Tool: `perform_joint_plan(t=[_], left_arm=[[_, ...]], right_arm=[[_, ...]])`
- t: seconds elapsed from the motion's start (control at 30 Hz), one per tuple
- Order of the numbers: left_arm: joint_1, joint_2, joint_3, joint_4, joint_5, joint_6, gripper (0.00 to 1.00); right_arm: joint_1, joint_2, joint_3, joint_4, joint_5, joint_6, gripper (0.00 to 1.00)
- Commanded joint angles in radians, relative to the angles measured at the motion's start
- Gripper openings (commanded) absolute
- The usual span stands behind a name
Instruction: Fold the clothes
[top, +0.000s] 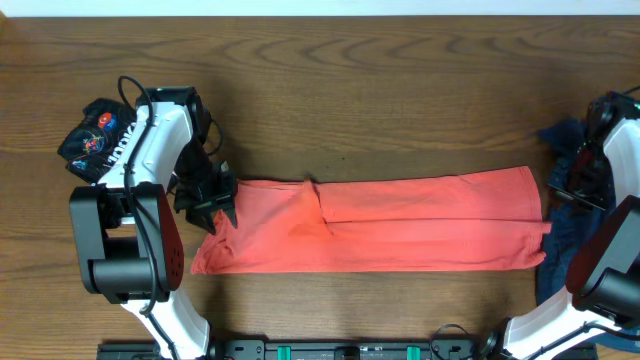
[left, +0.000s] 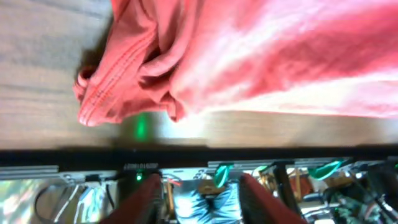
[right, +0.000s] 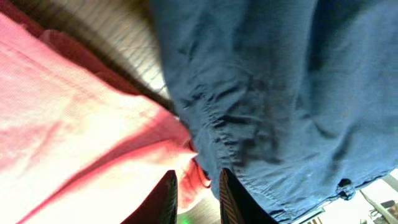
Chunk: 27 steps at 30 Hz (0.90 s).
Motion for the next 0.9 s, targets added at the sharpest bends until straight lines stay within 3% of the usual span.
perform_joint_plan(t=[0.0,0.1,0.3,0.37,0.47,0.57,0.87], left_arm=[[0.013,-0.004,0.008,-0.007,-0.008,0.031,0.44],[0.018,-0.023,0.022,0.024,0.008,0.010,0.44],[-0.002,-0.060,0.022,0.176,0.175,0.008,0.44],[-0.025,-0.060,0.021,0.220,0.187,0.008,0.45],[-0.069,-0.059,0.015,0.265,0.176,0.008,0.54],[-0.104,-0.059,0.015,0.273,0.176,0.003,0.54],[-0.232,-0.058,0.013,0.400,0.176,-0.095,0.54]], right_arm=[[-0.016,0.000,-0.004,-0.001,0.011,0.006,0.22],[-0.016,0.000,-0.004,0.008,-0.043,-0.014,0.22],[-0.016,0.000,-0.025,0.031,-0.181,-0.103,0.25],[-0.016,0.000,-0.047,0.050,-0.181,-0.102,0.32],[-0.018,0.000,-0.089,0.087,-0.181,-0.103,0.50],[-0.021,0.000,-0.138,0.126,-0.187,-0.108,0.64],[-0.023,0.000,-0.180,0.177,-0.245,-0.129,0.65]])
